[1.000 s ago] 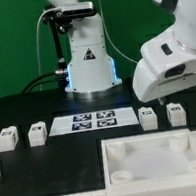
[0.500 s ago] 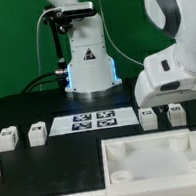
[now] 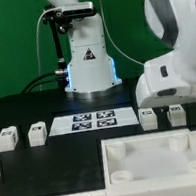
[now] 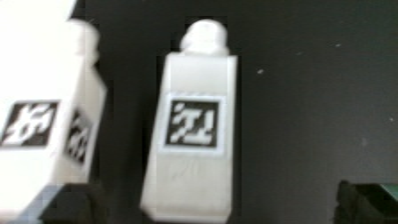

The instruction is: Assemble one leg

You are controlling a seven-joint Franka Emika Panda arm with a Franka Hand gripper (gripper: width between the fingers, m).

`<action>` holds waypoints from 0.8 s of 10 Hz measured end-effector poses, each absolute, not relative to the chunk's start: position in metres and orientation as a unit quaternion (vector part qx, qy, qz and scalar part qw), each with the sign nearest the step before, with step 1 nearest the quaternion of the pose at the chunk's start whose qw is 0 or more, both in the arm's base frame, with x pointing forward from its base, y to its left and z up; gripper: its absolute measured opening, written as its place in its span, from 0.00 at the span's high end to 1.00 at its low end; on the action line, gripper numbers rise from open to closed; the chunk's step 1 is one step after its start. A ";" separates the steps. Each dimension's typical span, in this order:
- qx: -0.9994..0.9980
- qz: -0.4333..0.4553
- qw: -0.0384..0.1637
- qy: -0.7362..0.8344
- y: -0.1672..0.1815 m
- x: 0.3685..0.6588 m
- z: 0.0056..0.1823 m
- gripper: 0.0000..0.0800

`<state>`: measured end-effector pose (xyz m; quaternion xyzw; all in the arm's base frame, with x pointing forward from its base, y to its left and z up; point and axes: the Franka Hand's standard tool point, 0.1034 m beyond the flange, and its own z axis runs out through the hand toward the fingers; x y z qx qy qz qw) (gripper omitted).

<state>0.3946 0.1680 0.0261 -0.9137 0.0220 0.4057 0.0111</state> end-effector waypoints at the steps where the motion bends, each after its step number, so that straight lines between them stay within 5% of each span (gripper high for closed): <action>1: -0.900 0.435 0.008 0.020 0.168 0.387 0.021 0.19; 8: -0.892 0.451 0.011 0.028 0.167 0.380 0.015 0.19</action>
Offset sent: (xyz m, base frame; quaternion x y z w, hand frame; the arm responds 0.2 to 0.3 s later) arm -0.0083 0.0005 0.0053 0.0226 -0.0708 0.0306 0.9968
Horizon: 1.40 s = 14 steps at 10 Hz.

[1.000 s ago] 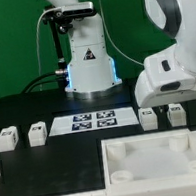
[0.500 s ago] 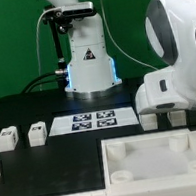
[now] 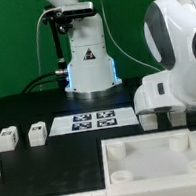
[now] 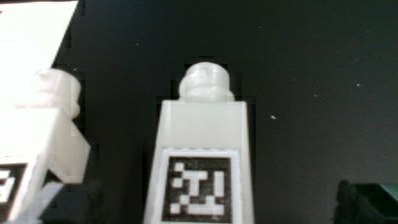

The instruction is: Assemble one leg

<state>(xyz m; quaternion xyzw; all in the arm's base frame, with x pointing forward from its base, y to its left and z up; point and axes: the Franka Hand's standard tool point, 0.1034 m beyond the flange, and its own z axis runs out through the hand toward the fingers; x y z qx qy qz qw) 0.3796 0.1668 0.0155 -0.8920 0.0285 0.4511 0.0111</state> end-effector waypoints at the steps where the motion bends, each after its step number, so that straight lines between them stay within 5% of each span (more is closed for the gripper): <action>1: -0.892 0.451 0.011 0.028 0.167 0.379 0.015 0.32; 2: -0.892 0.451 0.011 0.028 0.167 0.379 0.015 0.53; 3: -0.892 0.451 0.011 0.028 0.167 0.379 0.015 0.53; 4: -0.892 0.451 0.011 0.028 0.167 0.379 0.015 0.64; 10: -0.893 0.450 0.012 0.028 0.167 0.381 0.017 0.64; 14: -0.928 0.369 0.035 -0.030 0.115 0.449 0.101 0.64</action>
Offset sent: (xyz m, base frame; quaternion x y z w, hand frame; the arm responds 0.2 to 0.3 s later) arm 0.0000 0.0000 0.0000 0.0000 0.0000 0.0000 1.0000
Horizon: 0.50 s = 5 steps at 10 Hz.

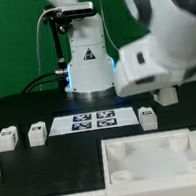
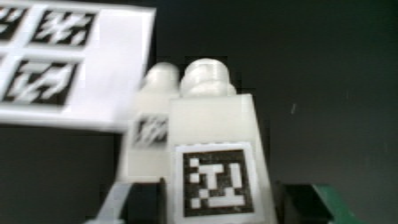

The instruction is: Assemble one leg

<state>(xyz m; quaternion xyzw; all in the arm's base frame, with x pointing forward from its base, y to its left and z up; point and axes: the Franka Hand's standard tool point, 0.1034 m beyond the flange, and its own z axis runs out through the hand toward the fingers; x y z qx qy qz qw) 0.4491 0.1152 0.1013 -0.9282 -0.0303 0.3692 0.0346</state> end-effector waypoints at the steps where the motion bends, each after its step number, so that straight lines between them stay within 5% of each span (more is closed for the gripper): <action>1: -0.941 0.335 0.038 -0.031 0.111 0.463 0.111 0.64; 4: -0.979 0.199 0.040 -0.025 0.111 0.470 0.108 0.64; 5: -0.988 0.143 0.046 -0.032 0.106 0.495 0.114 0.64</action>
Offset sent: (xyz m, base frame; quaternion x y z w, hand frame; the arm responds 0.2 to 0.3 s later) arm 0.0000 0.0000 0.0000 0.0000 0.1790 0.0000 0.9838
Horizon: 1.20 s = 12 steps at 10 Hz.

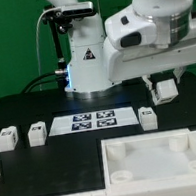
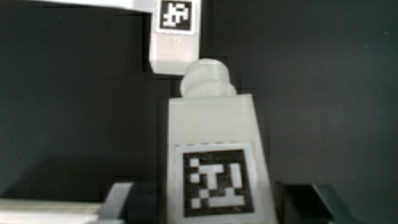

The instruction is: Assemble one leg

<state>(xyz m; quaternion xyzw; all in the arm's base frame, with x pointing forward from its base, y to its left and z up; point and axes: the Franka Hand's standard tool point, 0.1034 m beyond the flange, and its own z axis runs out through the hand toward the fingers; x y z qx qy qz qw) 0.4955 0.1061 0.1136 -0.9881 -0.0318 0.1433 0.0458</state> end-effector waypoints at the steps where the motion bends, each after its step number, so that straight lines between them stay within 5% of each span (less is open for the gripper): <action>1: -0.994 0.093 0.050 -0.043 0.094 0.523 0.132 0.64; 4: -0.995 -0.086 0.052 -0.025 0.101 0.587 0.174 0.64; 8: -0.963 -0.264 0.054 -0.022 0.100 0.581 0.169 0.64; 12: -0.961 -0.269 0.048 -0.035 0.100 0.597 0.157 0.64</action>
Offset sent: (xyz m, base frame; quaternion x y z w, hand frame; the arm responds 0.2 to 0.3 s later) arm 0.0642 0.0189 0.0413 -0.0990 0.3963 -0.0232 0.9125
